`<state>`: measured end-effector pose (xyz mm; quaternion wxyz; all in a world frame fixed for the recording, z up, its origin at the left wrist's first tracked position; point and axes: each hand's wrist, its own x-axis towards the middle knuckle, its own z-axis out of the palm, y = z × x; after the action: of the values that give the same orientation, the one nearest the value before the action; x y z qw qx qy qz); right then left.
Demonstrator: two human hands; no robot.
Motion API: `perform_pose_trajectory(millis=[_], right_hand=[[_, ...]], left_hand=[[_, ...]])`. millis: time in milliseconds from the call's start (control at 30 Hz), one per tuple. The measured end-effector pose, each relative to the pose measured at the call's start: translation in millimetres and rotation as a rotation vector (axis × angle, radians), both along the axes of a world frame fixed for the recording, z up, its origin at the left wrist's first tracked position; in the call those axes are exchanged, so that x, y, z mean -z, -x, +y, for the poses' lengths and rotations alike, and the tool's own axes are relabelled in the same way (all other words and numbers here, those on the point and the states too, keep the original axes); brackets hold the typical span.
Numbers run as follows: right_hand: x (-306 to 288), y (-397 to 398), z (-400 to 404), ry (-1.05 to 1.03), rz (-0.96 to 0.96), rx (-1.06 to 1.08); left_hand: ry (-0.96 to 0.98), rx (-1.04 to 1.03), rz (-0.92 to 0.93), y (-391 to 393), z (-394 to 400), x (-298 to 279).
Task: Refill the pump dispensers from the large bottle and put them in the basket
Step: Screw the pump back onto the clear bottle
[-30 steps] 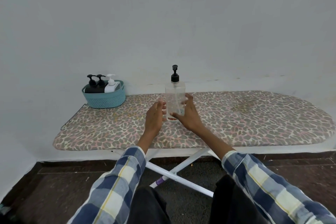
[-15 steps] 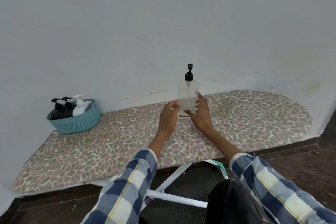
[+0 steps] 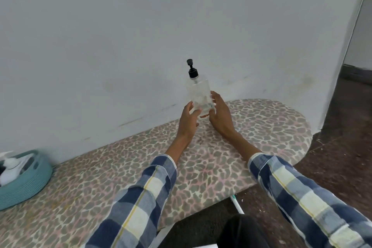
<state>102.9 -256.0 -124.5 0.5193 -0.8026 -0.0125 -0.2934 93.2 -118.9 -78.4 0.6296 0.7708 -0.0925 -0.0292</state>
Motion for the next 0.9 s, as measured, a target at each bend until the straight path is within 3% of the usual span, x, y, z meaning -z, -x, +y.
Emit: perform_pose_trajectory(millis=[233,467,700,900], right_hand=[[26,-26,-15,0.083,0.122,-0.098],[37,-38,-18,0.118,0.145,-0.04],[33,-34,-18,0.082,0.179,-0.055],[31,-34,-18,0.084,0.222,-0.038]], left_hand=[[-0.044,-0.029,-0.038,-25,-12,25],[-0.039,-0.117,-0.139,-30,-25,45],[-0.094,-0.073,-0.166,-28,-21,48],[-0.261,0.09,-0.099,-26,-6,41]])
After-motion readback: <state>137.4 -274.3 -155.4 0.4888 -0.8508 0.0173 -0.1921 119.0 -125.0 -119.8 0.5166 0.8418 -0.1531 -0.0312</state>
